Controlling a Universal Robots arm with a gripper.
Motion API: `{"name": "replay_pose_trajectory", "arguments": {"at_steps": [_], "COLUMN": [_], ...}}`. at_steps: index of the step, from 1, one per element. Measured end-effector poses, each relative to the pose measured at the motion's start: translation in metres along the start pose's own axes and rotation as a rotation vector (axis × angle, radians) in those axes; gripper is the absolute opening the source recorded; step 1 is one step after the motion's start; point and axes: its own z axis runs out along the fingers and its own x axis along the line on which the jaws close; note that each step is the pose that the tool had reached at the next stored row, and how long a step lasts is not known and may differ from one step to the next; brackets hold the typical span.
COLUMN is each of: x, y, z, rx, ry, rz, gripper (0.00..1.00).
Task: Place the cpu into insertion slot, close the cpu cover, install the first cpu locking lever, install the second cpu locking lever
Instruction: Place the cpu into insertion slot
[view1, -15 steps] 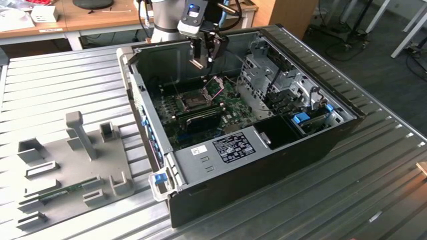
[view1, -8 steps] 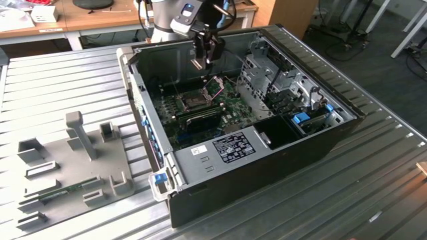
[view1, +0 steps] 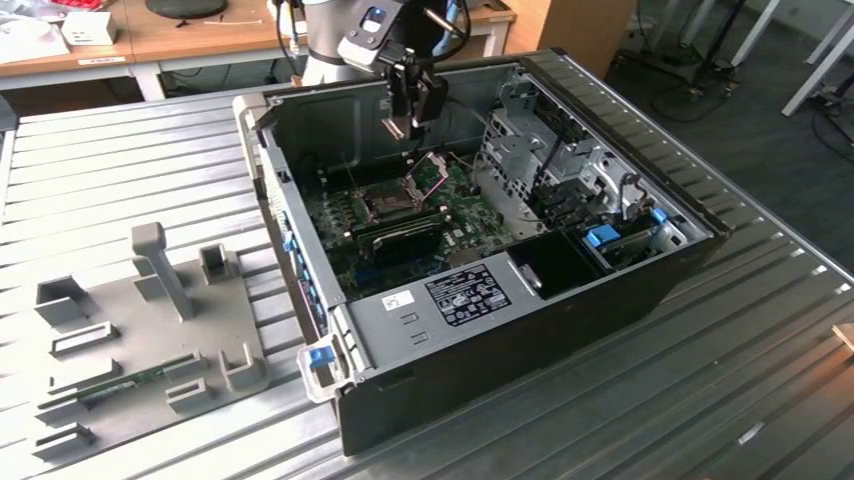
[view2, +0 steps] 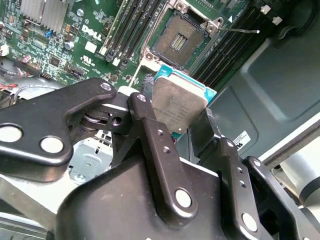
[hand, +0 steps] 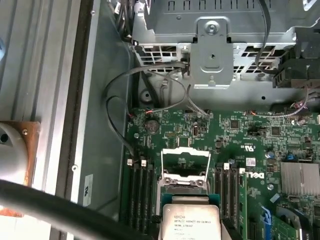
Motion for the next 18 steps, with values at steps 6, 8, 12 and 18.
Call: {"name": "replay_pose_trajectory", "arguments": {"at_steps": [6, 8, 12, 18], "x": [0.0001, 0.0000, -0.0001, -0.0002], "y": [-0.0073, -0.0084, -0.0107, -0.0116], "z": [0.0049, 0.0085, 0.0157, 0.0208], "rx": [-0.0005, -0.0005, -0.0006, -0.0011], "ry": [0.0000, 0.0001, -0.0003, -0.0035], "rz": [0.000, 0.000, 0.003, 0.037], "gripper": [0.54, 0.54, 0.54, 0.54]}}
